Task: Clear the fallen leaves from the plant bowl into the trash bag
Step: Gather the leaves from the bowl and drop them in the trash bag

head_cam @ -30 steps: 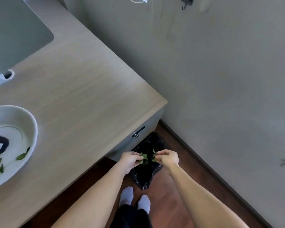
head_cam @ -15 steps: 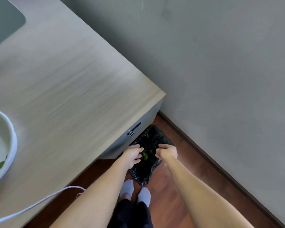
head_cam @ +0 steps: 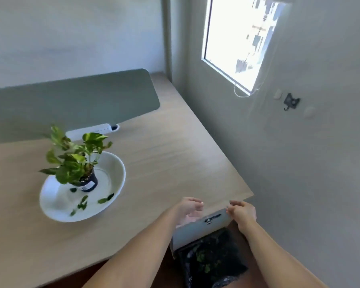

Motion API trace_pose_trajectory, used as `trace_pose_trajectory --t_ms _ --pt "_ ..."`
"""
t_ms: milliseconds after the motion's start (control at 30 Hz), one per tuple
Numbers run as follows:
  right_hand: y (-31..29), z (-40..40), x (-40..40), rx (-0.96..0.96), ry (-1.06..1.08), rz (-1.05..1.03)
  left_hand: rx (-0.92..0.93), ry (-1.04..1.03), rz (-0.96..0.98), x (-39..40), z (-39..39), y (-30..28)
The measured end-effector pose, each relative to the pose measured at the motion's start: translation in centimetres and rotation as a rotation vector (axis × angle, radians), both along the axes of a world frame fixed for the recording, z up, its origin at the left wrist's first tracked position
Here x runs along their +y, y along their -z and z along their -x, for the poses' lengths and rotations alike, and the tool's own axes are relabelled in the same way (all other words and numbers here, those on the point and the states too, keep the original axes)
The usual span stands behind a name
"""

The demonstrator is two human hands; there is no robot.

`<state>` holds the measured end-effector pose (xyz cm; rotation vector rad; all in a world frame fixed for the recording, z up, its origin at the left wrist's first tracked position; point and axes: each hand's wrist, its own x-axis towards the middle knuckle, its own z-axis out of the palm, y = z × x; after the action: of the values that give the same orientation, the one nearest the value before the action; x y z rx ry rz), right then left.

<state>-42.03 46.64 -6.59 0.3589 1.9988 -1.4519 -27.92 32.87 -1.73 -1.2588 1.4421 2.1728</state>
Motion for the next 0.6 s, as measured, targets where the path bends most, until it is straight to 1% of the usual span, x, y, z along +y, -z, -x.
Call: trace_pose_trajectory --t_ms 167,300,400,500,567,600 --pt "-2.2 -3.0 -8.8 -0.03 -0.21 0.119 0.035 -0.177 0.076 -7.2 -6.8 -2.8" --pt "-2.9 -7.3 -15.6 0.0 -0.411 0.156 -0.011 -0.283 0.144 -13.3 -14.1 -3.2" --pt "-3.0 -10.9 -20.3 0.029 -0.538 0.171 -0.126 -0.317 0.248 -17.7 -19.9 -3.0" --pt "-2.8 -15.1 -24.7 0.061 -0.681 0.135 -0.266 -0.339 0.365 -22.4 -25.4 -2.2" --pt "-2.8 -17.6 -27.1 0.107 -0.765 0.083 -0.365 -0.32 0.517 -25.1 -27.9 -1.5" --pt "-2.9 -18.8 -28.0 0.162 -0.804 0.045 -0.407 -0.313 0.587 -26.2 -28.6 -1.2"
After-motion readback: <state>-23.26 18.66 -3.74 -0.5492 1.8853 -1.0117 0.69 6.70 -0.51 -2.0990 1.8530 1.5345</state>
